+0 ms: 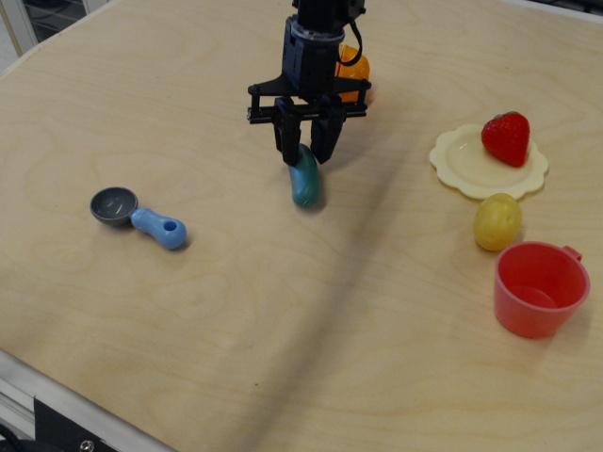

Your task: Take cucumber out of cup

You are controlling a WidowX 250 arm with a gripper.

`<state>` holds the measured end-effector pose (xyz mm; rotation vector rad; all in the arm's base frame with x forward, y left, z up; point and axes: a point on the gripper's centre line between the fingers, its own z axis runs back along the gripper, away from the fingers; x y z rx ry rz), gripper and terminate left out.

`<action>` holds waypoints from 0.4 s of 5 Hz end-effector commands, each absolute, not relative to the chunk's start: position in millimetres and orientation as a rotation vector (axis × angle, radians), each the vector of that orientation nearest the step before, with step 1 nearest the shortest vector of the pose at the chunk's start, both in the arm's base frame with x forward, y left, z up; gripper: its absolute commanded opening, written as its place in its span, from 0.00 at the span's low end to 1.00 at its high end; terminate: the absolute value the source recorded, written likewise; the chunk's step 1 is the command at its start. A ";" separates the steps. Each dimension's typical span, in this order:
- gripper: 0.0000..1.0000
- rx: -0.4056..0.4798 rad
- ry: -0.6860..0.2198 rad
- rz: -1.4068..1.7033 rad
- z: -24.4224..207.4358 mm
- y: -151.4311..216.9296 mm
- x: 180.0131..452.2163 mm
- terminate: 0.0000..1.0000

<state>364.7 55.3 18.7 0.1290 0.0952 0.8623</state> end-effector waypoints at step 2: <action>1.00 0.072 -0.033 0.926 60.2 53.6 355.1 0.00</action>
